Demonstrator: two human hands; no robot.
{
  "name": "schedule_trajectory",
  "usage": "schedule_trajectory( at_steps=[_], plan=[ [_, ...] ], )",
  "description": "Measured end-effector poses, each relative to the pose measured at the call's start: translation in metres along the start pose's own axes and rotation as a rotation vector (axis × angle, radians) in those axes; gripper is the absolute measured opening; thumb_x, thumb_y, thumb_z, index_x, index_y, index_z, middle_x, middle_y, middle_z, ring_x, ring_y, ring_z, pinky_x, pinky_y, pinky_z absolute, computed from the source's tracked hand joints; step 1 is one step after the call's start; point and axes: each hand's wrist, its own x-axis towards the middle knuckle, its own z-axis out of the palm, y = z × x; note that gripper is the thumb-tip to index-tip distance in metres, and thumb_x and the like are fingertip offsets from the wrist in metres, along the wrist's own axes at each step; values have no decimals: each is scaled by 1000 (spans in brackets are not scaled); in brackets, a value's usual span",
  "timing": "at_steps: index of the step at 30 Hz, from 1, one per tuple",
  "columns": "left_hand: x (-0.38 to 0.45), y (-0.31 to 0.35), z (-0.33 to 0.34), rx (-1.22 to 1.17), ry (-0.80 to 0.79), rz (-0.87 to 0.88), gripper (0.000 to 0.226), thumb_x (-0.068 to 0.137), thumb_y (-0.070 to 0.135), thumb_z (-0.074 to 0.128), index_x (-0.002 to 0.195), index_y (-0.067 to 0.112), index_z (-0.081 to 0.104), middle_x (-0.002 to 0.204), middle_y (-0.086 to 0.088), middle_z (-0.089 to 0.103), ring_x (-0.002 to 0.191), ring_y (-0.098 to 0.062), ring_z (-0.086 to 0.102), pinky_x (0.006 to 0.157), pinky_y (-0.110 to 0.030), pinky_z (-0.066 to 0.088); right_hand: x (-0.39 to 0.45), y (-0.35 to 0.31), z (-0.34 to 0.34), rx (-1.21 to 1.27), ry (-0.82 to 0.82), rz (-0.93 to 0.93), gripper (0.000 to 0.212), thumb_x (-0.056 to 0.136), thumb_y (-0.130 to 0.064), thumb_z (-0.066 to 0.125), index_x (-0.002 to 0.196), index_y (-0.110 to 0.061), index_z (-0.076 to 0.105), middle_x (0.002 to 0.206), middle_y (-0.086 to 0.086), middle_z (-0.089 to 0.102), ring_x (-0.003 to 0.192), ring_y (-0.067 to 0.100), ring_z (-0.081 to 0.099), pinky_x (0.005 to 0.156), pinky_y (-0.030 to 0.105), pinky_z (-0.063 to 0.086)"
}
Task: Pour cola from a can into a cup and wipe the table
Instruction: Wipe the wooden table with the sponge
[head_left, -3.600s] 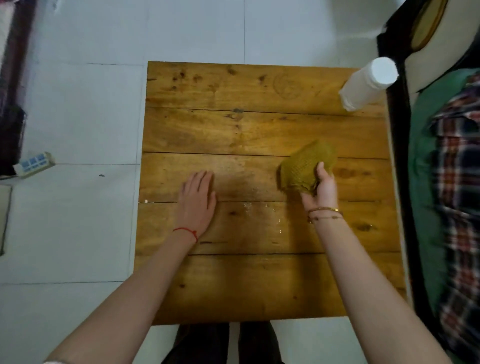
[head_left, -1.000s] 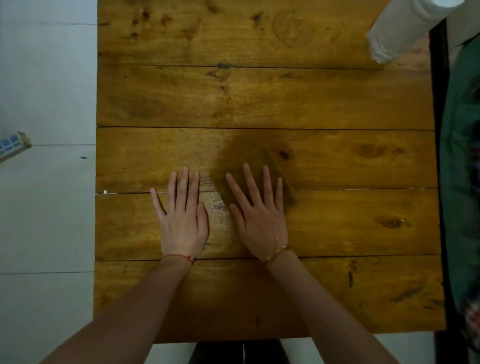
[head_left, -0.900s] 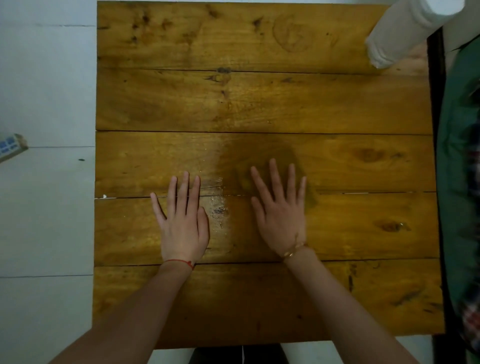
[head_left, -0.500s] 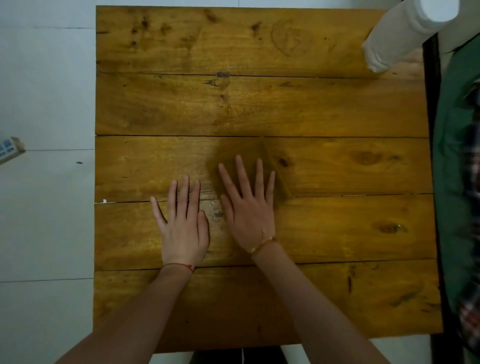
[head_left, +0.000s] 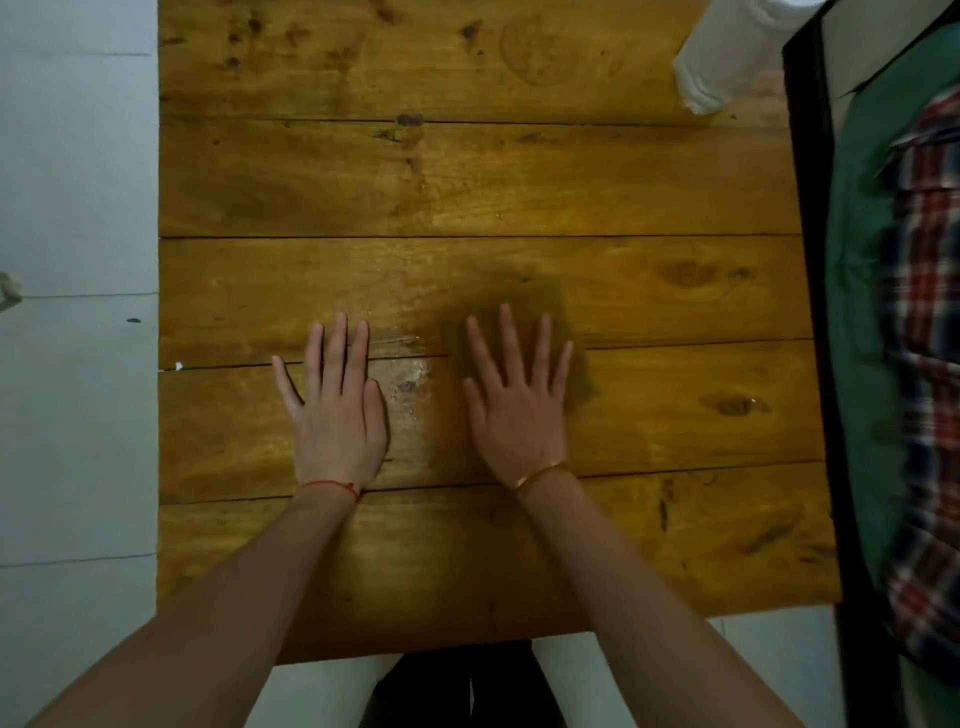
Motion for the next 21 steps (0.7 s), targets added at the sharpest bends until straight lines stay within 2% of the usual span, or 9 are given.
schedule_trajectory(
  at_steps=[3,5,8,11,13,15,18,21],
  plan=[
    [0,0,-1,-16,0,7,57,102,34,18,157,25,7,165,5,3,152,-17,-2,118,-62,1,-53,-7,11,18,-33,-136,59,99,-50,23,154,-37,3,164,-1,-2,149,37,-7,116,64,8],
    [-3,0,-3,-47,5,18,57,103,36,18,157,25,6,165,4,1,152,-17,-4,117,-63,-1,-89,5,14,1,-71,-154,58,99,-50,22,153,-38,4,164,-2,-1,150,36,-5,116,64,11],
    [-24,5,-4,-56,36,29,57,103,37,17,157,23,4,165,3,0,152,-18,-5,116,-65,-2,-116,45,7,-67,-91,-30,58,99,-51,19,153,-39,2,164,-1,-1,149,38,-4,116,64,10],
    [-58,13,-4,-44,32,34,58,103,36,17,157,21,3,165,2,0,152,-20,-3,116,-66,0,-96,79,-5,-77,-90,188,60,100,-50,20,153,-38,-5,163,1,-7,148,41,-7,117,64,3],
    [-75,18,-3,-48,12,30,58,103,35,18,157,20,4,165,1,1,152,-20,-3,115,-67,1,-66,83,-11,-50,-79,319,60,101,-48,19,152,-36,-10,163,2,-13,147,43,-11,115,66,2],
    [-83,23,-2,-59,12,28,57,103,34,19,157,19,6,165,0,2,152,-21,-3,115,-67,0,-45,69,-14,-16,-55,364,60,101,-47,16,153,-34,-11,162,3,-14,146,45,-13,114,67,1],
    [-79,28,-5,-74,38,24,57,103,33,20,157,19,6,165,0,3,152,-20,-3,115,-67,0,-47,26,-6,-17,-65,151,62,99,-49,17,153,-34,-8,163,2,-12,146,43,-15,116,65,-4],
    [-62,29,-12,-84,70,37,56,104,32,19,157,20,5,165,1,1,152,-20,-4,116,-66,0,-82,-3,6,-38,-119,-190,60,99,-50,19,153,-36,-2,164,0,-6,148,40,-10,116,64,6]
  ],
)
